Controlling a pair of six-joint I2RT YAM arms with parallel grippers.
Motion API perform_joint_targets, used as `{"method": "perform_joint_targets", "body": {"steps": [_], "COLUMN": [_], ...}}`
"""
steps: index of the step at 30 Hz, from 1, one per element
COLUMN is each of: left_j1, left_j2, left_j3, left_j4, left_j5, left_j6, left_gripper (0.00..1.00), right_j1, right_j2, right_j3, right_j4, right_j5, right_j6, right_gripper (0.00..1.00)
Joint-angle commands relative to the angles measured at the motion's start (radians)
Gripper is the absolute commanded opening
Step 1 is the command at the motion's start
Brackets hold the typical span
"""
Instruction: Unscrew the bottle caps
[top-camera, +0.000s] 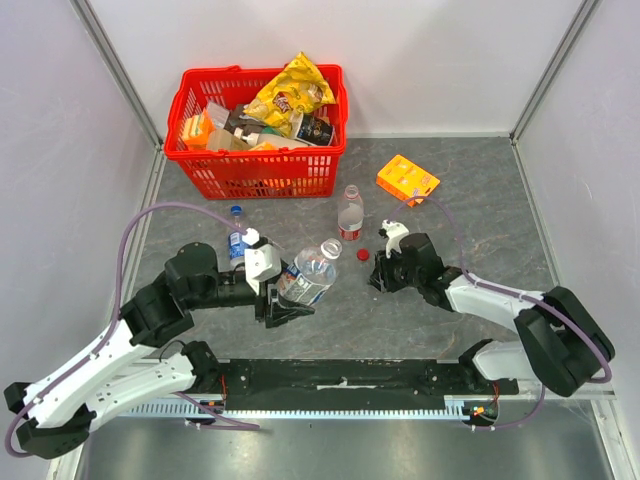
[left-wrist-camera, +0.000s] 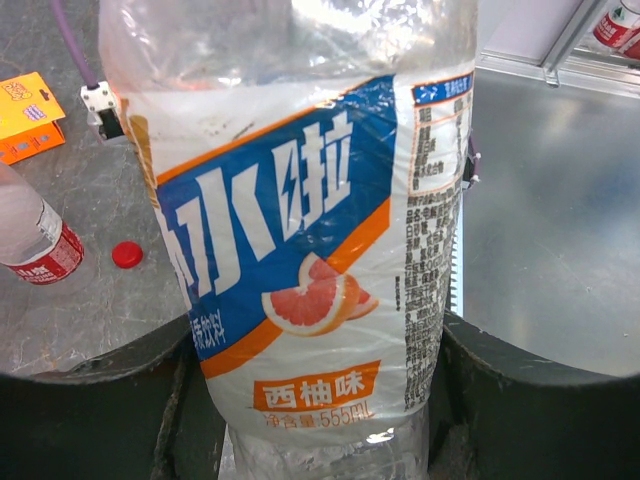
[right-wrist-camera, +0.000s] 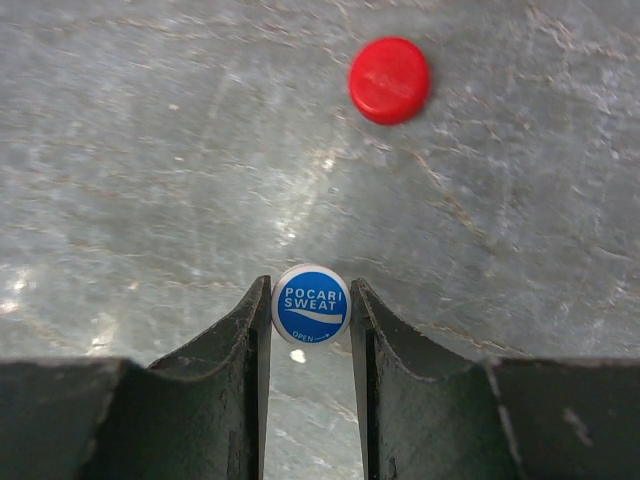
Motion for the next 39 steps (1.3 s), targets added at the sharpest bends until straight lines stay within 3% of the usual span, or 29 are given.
{"method": "perform_joint_targets", "body": {"steps": [1,5,8,16,23,25,31,39], "left_j1": [-0.002,-0.002,-0.002,-0.002,-0.002,-0.002,-0.002,-0.001], "left_j2": [0.012,0.018,0.021,0.024,0.013,0.012,0.047,0.151], "left_j3": [0.022,0.026,0.036,0.031,0.037,0.034,0.034,0.034], "left_j4": [0.055,0.041,0.026,0.016,-0.007,-0.011,-0.063,-0.109], "left_j5": [-0.011,-0.006,-0.004,-0.003,-0.024,-0.059,-0.270,-0.420], "left_j6": [0.038,0.039,0.042,0.044,0.050,0.050,0.028,-0.010], "left_gripper": [0.10,0.09,0.10,0.10,0.11,0.12,0.15,0.15], "right_j1": [0.005,0.005,0.005,0.008,0.008,0.008,0.008,0.008], "right_j2": [0.031,0.031,0.050,0.050,-0.012,-0.038,-0.143,-0.317], "right_j3": [0.009,0.015,0.029,0.044,0.067,0.073,0.107,0.150], "right_j4": [0.031,0.012,-0.006,-0.023,-0.064,-0.066,-0.098,-0.118], "right_j5": [0.108,0.177,0.189,0.186,0.194,0.180,0.116,-0.008], "right_j6": [0.016,0.032,0.038,0.041,0.035,0.036,-0.004,-0.027], "right_gripper": [0.06,0.12,0.33,0.71,0.87,0.98,0.98,0.98]}}
